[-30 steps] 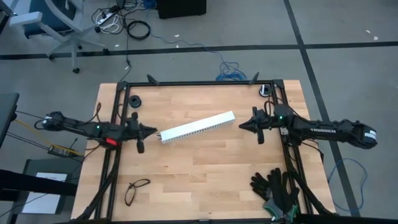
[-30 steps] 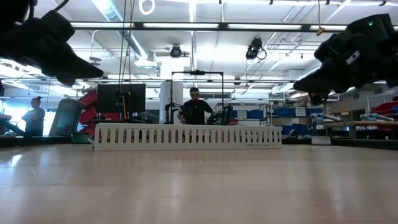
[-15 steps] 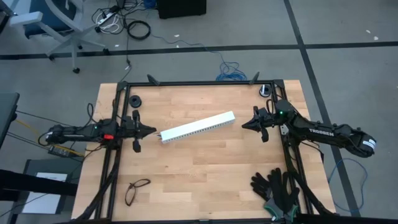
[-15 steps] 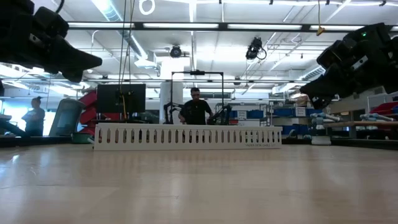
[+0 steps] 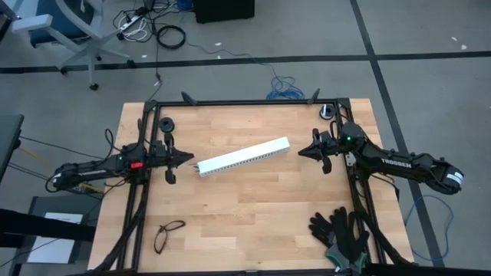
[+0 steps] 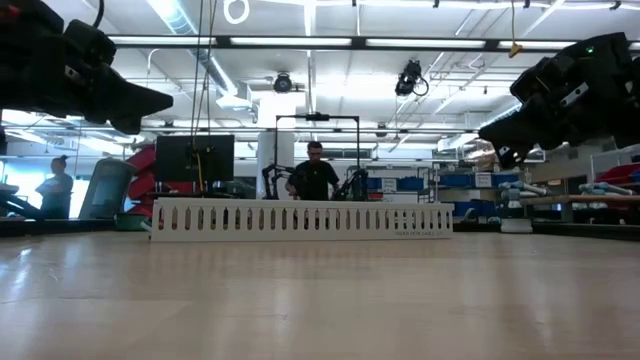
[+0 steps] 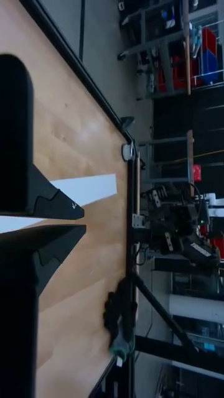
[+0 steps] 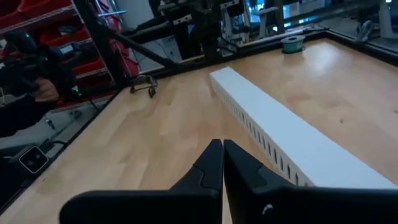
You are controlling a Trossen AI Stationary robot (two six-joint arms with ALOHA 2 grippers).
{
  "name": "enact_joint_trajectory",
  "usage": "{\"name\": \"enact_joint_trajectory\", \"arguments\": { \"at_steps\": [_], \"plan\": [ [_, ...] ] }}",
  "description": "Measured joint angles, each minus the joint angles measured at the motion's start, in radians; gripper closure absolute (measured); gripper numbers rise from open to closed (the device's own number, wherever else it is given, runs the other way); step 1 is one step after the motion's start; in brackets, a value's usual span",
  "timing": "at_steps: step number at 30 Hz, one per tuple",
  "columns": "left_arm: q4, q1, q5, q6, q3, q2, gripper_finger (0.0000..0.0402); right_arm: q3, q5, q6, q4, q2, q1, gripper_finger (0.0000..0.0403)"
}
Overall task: Ziptie cables
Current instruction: Return to Home Position
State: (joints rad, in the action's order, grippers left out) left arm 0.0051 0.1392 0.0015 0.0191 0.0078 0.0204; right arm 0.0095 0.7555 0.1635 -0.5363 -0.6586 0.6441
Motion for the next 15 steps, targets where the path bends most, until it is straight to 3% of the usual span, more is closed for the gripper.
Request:
{"name": "enact_joint_trajectory", "arguments": {
  "at_steps": [5,10,15],
  "plan": [
    [0.002,-0.001,0.012,-0.027,0.000,0.000,0.0402,0.000,-0.045,0.002,-0.001,0.000,-0.001,0.0402],
    [0.002,-0.001,0.012,-0.048,0.000,0.000,0.0402,0.000,-0.303,0.075,-0.003,0.000,-0.047,0.0402],
    [0.003,-0.001,0.012,-0.048,0.000,0.007,0.0402,0.000,-0.514,0.089,-0.023,0.000,-0.232,0.0402]
  ]
}}
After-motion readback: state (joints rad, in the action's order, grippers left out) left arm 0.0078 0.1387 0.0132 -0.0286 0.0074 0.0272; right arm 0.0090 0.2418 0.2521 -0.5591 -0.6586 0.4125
